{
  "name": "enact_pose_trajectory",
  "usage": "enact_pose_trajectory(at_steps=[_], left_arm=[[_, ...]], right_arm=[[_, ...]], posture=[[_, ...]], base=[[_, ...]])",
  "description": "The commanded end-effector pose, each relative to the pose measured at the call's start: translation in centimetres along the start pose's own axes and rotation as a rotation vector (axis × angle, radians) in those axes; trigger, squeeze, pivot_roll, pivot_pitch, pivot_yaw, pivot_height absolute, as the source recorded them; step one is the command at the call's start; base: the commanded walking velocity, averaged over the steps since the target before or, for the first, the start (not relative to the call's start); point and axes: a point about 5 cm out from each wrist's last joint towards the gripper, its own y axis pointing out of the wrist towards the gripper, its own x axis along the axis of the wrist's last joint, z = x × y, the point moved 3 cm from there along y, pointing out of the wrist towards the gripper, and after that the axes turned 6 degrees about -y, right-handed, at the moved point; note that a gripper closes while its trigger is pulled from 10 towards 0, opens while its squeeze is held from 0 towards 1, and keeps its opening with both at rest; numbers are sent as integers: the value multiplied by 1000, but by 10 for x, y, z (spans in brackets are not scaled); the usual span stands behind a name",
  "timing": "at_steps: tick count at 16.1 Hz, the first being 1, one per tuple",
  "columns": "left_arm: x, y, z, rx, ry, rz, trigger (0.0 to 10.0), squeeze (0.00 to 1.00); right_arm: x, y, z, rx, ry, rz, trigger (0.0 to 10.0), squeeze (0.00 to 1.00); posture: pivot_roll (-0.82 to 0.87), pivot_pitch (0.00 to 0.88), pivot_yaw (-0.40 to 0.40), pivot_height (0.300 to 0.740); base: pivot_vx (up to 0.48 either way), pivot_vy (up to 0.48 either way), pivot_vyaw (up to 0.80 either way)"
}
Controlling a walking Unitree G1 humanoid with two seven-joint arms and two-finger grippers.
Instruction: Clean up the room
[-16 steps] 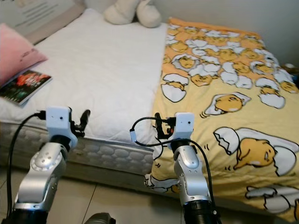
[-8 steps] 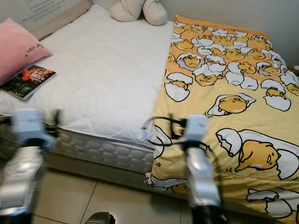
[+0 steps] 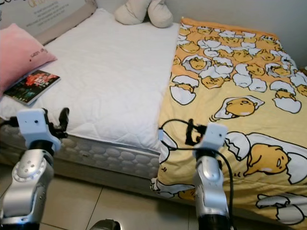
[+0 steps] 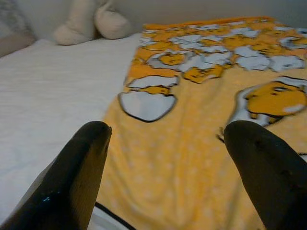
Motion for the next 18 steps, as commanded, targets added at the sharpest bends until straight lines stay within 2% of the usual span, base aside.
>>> enact_pose_trajectory(at_steps=[1,3,9,12,15,18], left_arm=[[0,-1,-7,-37,-10,9,10000,0],[-1,-1,-5,-27,-25,23,10000,0],[3,7,-9,-81,13,20,10000,0],[1,12,-7,-51,49,30,10000,0],[-3,13,-3,-29,46,45,10000,0],[-5,11,-3,-26,101,48,10000,0]], right_arm=[[2,3,7,42,6,3,10000,161],[0,5,7,43,15,14,10000,149],[-4,5,15,89,18,33,10000,145],[-5,7,17,103,13,38,10000,149],[-5,8,24,152,1,47,10000,94],[-9,6,26,163,7,63,10000,94]], posture=[[105,0,-47,740],[109,0,-47,740],[120,0,-52,740],[121,0,-56,740],[121,0,-59,740],[126,0,-62,740]], base=[[0,0,488],[0,480,494],[0,480,494],[0,0,494],[0,0,492],[0,0,494]])
